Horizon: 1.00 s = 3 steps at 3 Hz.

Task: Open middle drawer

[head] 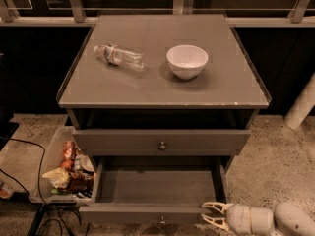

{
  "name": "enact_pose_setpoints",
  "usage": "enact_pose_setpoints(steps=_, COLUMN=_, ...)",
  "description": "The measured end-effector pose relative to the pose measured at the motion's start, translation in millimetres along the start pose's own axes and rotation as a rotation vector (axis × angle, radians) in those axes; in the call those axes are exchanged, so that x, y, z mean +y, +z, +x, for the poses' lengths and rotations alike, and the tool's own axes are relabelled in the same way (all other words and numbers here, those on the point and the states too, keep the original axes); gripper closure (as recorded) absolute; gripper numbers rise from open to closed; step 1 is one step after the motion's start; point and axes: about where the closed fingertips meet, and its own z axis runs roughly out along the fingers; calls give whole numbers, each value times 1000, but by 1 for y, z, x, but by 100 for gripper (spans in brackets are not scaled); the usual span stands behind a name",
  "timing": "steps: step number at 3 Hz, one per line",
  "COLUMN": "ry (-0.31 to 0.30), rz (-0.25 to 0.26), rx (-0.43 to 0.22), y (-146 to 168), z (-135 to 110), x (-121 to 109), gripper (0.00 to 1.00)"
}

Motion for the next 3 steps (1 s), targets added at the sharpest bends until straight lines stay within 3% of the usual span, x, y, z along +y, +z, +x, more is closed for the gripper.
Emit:
enact_pose_setpoints(steps=1, ry=2, rz=5, rx=0, y=-3, z=0, x=8, gripper=100)
enact_pose_setpoints(steps=3, ry=2, rz=5, rx=0, y=-3, z=0, x=8, gripper=59)
